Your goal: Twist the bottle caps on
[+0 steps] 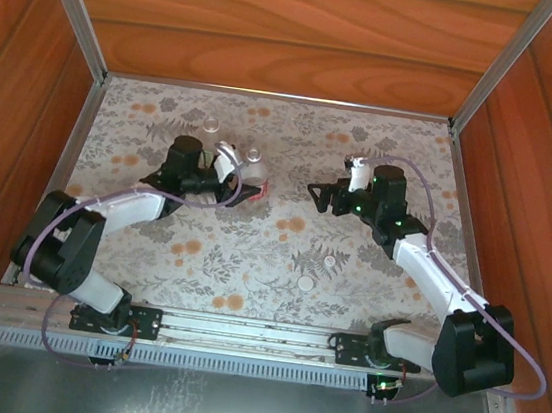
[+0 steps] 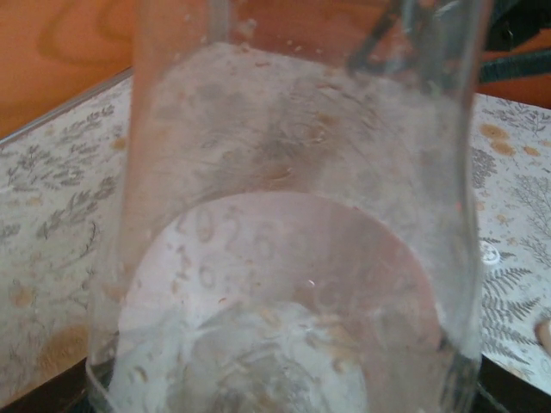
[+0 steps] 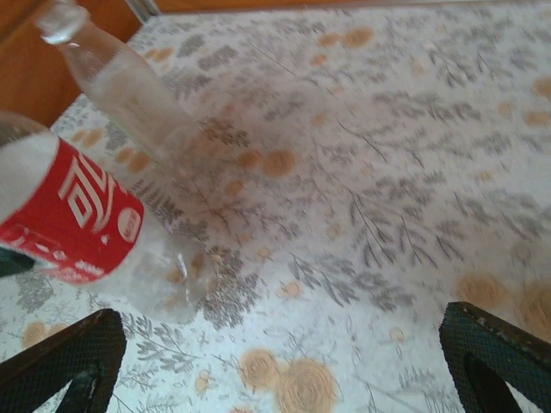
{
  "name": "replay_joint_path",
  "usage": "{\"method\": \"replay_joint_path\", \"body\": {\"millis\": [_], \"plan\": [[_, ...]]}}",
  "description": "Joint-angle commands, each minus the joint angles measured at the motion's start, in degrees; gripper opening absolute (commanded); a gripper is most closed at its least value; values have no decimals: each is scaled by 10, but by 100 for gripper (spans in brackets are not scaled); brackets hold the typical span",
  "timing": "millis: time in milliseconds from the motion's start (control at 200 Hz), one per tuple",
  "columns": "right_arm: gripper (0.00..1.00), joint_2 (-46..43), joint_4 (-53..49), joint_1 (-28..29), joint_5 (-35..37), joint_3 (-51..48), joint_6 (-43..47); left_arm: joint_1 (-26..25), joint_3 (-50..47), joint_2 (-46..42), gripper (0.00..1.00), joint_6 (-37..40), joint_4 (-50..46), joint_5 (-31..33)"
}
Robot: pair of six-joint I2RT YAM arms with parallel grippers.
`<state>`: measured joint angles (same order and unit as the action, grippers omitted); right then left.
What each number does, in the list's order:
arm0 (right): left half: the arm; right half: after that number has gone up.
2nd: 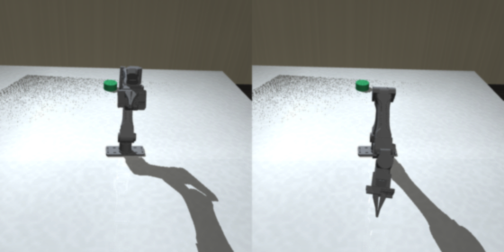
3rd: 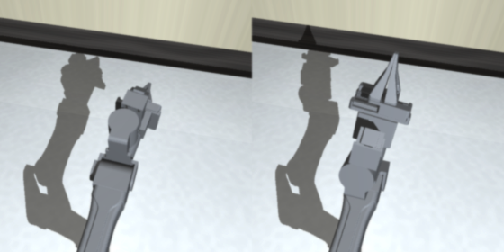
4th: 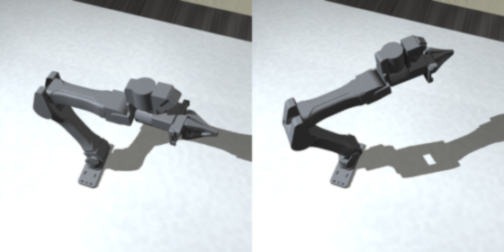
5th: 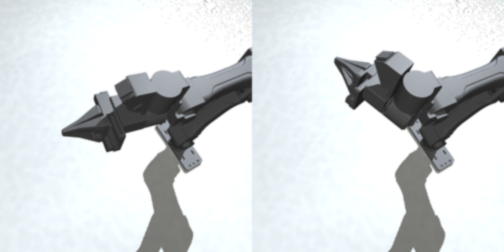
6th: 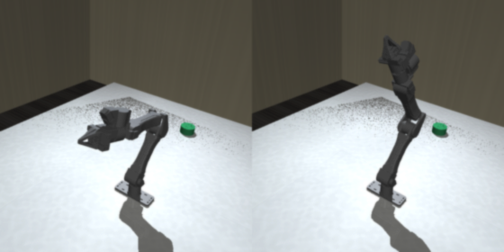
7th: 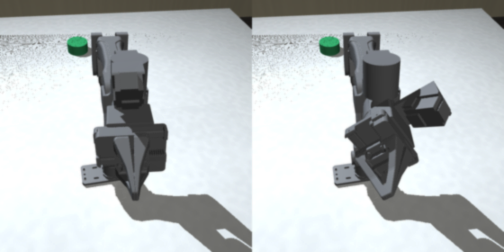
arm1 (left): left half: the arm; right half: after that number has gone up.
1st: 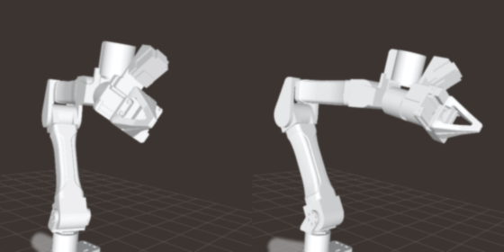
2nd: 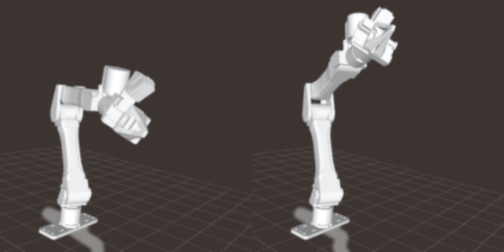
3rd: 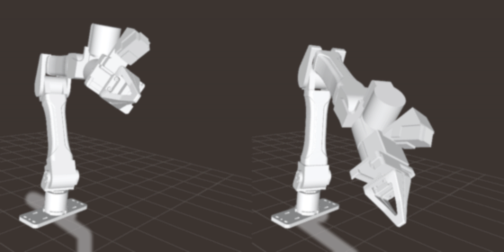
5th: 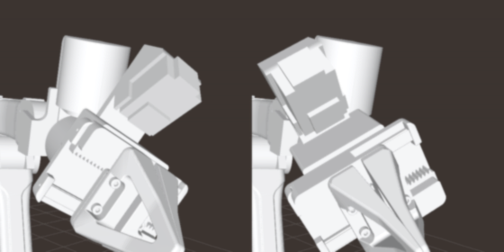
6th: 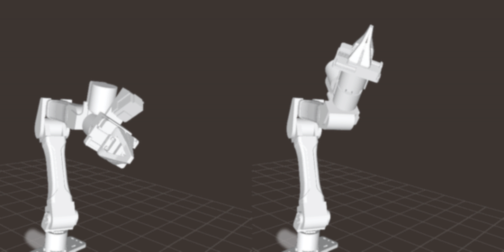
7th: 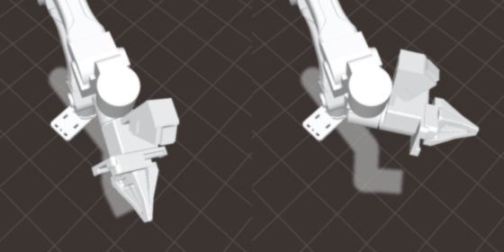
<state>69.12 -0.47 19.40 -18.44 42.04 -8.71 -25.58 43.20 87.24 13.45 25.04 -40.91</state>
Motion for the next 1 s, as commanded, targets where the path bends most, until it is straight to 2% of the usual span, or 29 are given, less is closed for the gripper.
{"method": "replay_joint_path", "body": {"millis": [0,150,335,700,800,870,995], "plan": [[98,-15,-64,-1,19,-4,-18,-2,33,37,66,26,22,-41],[98,-41,-133,32,80,-6,-2,-2,68,76,66,29,22,-70],[99,-68,-204,87,199,-6,-21,-2,72,95,66,20,22,-66],[99,-11,-184,89,214,-11,-57,-1,102,132,66,32,22,-79],[94,6,-197,89,232,-22,-76,-1,103,139,66,38,23,-79],[75,13,-204,89,240,-31,-95,0,103,139,66,38,23,-77],[72,15,-228,103,253,-50,-131,-1,107,140,66,25,22,-79]]}}
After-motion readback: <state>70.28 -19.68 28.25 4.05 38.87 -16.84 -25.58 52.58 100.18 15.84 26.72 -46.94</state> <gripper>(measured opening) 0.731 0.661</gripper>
